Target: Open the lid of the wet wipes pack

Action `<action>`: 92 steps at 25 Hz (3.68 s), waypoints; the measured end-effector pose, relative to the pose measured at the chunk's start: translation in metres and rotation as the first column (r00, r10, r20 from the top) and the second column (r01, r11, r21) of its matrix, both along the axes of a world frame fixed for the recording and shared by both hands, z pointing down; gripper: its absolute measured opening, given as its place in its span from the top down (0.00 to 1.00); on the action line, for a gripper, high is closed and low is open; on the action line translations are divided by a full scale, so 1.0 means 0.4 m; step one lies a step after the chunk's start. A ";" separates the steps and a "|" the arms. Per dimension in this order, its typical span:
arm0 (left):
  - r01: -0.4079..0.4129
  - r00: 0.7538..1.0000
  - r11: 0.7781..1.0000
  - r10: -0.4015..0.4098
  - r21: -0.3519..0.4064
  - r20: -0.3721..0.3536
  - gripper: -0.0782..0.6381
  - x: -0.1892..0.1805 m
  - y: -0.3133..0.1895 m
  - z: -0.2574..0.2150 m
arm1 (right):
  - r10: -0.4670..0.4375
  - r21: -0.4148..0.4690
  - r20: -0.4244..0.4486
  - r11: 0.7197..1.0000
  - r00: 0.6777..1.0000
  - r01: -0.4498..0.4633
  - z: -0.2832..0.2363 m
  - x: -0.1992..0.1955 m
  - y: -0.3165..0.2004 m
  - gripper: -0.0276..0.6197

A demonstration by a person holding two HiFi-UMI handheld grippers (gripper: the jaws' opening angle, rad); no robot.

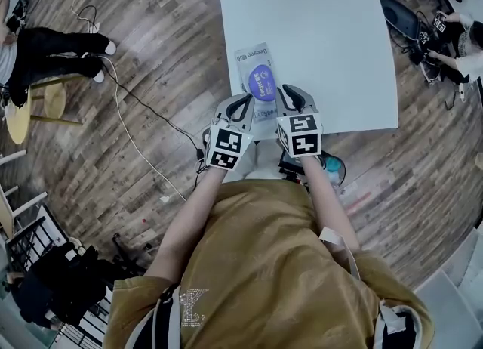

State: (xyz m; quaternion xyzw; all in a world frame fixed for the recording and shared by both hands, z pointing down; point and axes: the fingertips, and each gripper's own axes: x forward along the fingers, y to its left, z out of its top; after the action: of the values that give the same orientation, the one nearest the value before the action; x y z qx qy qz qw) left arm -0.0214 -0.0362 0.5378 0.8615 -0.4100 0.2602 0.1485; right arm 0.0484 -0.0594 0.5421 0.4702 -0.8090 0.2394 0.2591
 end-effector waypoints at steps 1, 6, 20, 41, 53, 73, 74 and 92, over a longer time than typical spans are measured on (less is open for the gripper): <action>-0.007 1.000 1.000 0.007 -0.021 0.000 0.88 0.004 0.007 0.014 | -0.001 -0.009 -0.003 1.000 1.000 0.001 0.008 -0.002 -0.001 0.89; -0.046 0.998 0.993 0.049 -0.107 0.034 0.88 0.007 0.024 0.093 | 0.005 -0.056 -0.013 0.998 1.000 -0.005 0.061 -0.016 -0.024 0.89; -0.132 0.988 0.962 0.148 -0.239 0.049 0.88 0.022 0.075 0.164 | 0.007 -0.132 -0.039 0.991 0.999 -0.012 0.108 -0.041 -0.047 0.89; -0.164 0.980 0.934 0.191 -0.318 0.056 0.88 0.034 0.094 0.205 | 0.068 -0.287 -0.042 0.955 0.997 -0.077 0.164 -0.054 -0.058 0.89; -0.179 0.977 0.925 0.207 -0.334 0.050 0.88 0.035 0.092 0.214 | 0.114 -0.391 0.042 0.916 0.993 -0.088 0.163 -0.052 -0.073 0.89; -0.202 0.970 0.916 0.235 -0.348 0.057 0.88 0.043 0.091 0.218 | 0.154 -0.485 0.180 0.873 0.971 -0.049 0.150 -0.031 -0.076 0.93; -0.203 0.970 0.915 0.236 -0.350 0.056 0.88 0.043 0.092 0.218 | 0.153 -0.486 0.186 0.873 0.971 -0.045 0.145 -0.031 -0.074 0.93; -0.202 0.967 0.907 0.245 -0.370 0.072 0.88 0.043 0.089 0.220 | 0.023 -0.463 0.184 0.884 0.983 0.066 0.074 -0.077 -0.058 0.94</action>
State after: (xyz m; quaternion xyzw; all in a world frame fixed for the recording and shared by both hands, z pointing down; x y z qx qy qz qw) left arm -0.0042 -0.0007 0.6260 0.8443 -0.2619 0.3961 0.2484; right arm 0.0175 -0.0828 0.5718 0.3607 -0.7533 0.4666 0.2911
